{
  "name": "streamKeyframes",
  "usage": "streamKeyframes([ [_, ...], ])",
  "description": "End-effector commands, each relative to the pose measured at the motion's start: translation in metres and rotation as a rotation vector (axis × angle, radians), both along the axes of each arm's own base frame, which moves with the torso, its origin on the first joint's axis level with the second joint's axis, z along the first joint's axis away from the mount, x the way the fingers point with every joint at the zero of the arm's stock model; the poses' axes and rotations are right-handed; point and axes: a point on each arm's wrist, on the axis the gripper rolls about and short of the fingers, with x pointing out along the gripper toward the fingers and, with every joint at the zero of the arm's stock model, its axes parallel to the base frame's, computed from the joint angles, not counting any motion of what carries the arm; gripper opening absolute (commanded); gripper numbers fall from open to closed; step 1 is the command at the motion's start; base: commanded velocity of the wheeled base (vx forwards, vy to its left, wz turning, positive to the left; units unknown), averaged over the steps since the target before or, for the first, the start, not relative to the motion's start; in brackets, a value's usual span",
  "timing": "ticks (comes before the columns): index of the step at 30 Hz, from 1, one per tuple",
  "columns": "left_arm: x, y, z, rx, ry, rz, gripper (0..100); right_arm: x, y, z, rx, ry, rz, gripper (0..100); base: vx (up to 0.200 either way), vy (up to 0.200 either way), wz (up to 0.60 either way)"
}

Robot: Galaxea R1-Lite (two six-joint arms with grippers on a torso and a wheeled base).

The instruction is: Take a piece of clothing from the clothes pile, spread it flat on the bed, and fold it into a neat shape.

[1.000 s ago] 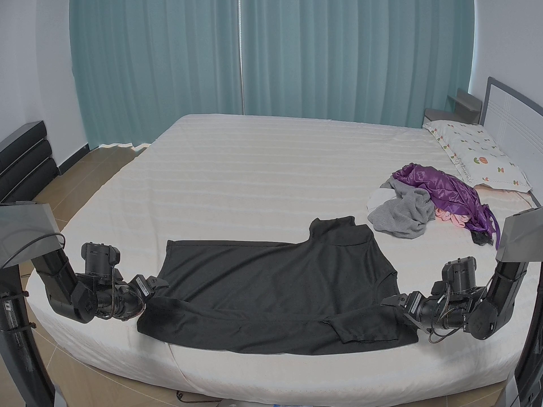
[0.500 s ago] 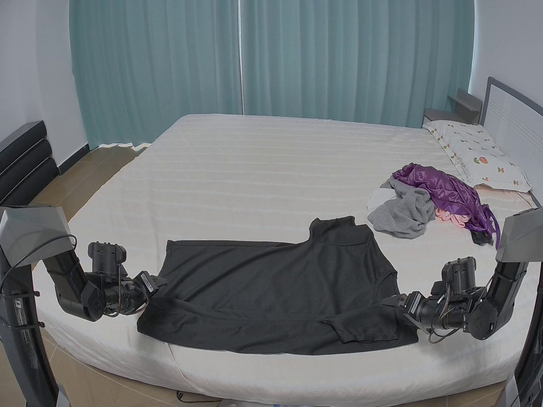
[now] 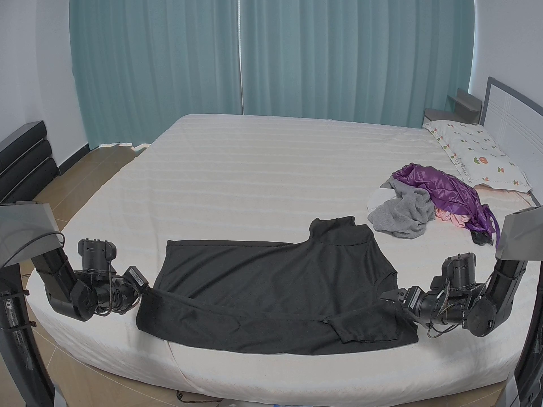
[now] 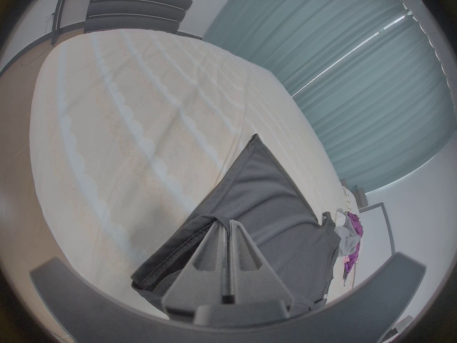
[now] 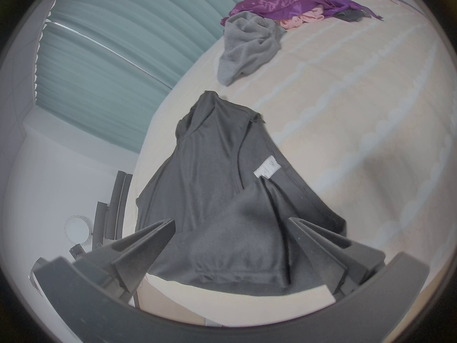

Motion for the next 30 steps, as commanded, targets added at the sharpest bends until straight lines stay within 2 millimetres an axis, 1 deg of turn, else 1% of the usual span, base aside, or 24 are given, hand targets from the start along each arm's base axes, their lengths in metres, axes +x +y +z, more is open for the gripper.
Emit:
streamKeyframes([
  [1, -0.003, 0.0, 0.015, -0.004, -0.039, 0.004, 0, 0.012, 0.003, -0.008, -0.011, -0.026, 0.027, 100, 0.0, 0.0, 0.0],
  [3, -0.003, 0.001, 0.015, -0.004, -0.039, 0.006, 0, 0.016, 0.004, -0.014, -0.035, -0.039, 0.052, 100, 0.0, 0.0, 0.0],
  [5, -0.003, 0.001, 0.014, -0.004, -0.037, 0.006, 0, 0.017, 0.004, -0.015, -0.042, -0.043, 0.061, 100, 0.0, 0.0, 0.0],
  [6, -0.003, 0.001, 0.012, -0.005, -0.028, 0.006, 0, 0.022, 0.004, -0.023, -0.083, -0.054, 0.101, 100, 0.0, 0.0, 0.0],
  [7, -0.003, 0.001, 0.012, -0.005, -0.028, 0.006, 0, 0.022, 0.004, -0.023, -0.083, -0.054, 0.101, 100, 0.0, 0.0, 0.0],
  [8, -0.003, 0.001, 0.011, -0.006, -0.025, 0.007, 0, 0.024, 0.005, -0.029, -0.098, -0.057, 0.138, 100, 0.0, 0.0, 0.0],
  [12, -0.005, 0.001, 0.011, -0.009, -0.02, 0.002, 0, 0.028, 0.005, -0.031, -0.095, -0.074, 0.172, 100, 0.0, 0.0, 0.0],
  [18, -0.005, 0.0, 0.01, -0.011, -0.016, -0.001, 0, 0.036, -0.002, -0.029, -0.113, -0.132, 0.214, 100, 0.0, 0.0, 0.0],
  [26, -0.005, 0.0, 0.01, -0.011, -0.016, -0.001, 0, 0.043, -0.002, -0.037, -0.142, -0.152, 0.245, 100, 0.0, 0.0, 0.0],
  [30, -0.005, 0.0, 0.01, -0.011, -0.016, -0.001, 0, 0.046, -0.004, -0.045, -0.154, -0.161, 0.251, 100, 0.0, 0.0, 0.0],
])
